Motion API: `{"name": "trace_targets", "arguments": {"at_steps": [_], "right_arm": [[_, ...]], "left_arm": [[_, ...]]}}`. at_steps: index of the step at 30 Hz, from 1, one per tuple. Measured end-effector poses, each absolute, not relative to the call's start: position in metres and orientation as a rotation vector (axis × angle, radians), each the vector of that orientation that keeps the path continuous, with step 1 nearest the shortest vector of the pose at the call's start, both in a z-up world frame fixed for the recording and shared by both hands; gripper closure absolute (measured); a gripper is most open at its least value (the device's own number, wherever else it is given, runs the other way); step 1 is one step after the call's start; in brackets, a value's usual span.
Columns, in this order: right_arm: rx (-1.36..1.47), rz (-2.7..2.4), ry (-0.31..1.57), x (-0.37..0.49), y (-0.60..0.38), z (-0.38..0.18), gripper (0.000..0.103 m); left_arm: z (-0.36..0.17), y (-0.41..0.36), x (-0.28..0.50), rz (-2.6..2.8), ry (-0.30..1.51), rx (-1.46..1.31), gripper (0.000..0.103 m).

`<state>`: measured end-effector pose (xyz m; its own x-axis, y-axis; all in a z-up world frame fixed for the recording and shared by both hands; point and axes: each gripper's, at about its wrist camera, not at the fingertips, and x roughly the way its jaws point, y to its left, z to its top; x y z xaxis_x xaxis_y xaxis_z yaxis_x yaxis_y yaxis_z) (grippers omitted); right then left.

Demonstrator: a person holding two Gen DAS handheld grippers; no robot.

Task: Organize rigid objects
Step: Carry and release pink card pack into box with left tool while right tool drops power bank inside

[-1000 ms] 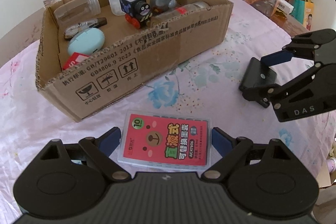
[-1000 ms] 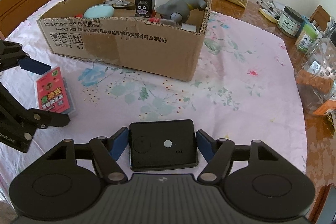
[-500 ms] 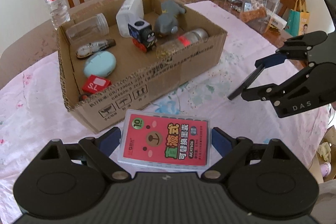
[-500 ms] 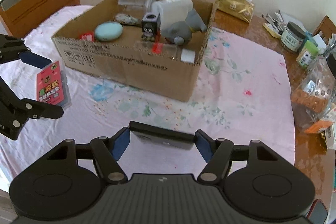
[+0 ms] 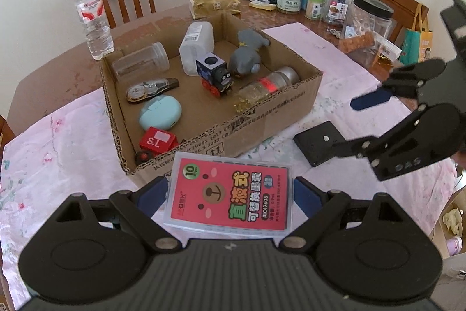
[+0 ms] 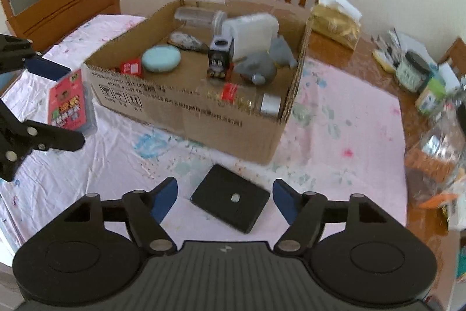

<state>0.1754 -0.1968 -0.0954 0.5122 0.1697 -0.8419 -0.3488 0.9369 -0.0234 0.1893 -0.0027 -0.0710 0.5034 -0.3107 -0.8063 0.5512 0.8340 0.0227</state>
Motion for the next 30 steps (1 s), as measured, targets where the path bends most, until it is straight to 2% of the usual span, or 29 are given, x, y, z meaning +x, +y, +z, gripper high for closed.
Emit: {"name": "trace_targets", "arguments": {"at_steps": [8,13,22,30], "right_arm": [[-0.028,0.126,1.078,0.193,-0.194,-0.143,0.025],[-0.052,0.051,1.064,0.201,-0.181,-0.150,0.026],[-0.088,0.089,1.076,0.202,-0.182,-0.136,0.028],[-0.135,0.151,1.001,0.194,-0.190,-0.087,0.028]], "left_arm": [[-0.072,-0.001,0.187,-0.541,0.917,0.312,0.011],[-0.067,0.001,0.188,-0.546,0.911,0.326,0.011],[-0.046,0.002,0.201,-0.556,0.893,0.348,0.011],[-0.038,-0.009,0.242,-0.549,0.829,0.321,0.011]]}}
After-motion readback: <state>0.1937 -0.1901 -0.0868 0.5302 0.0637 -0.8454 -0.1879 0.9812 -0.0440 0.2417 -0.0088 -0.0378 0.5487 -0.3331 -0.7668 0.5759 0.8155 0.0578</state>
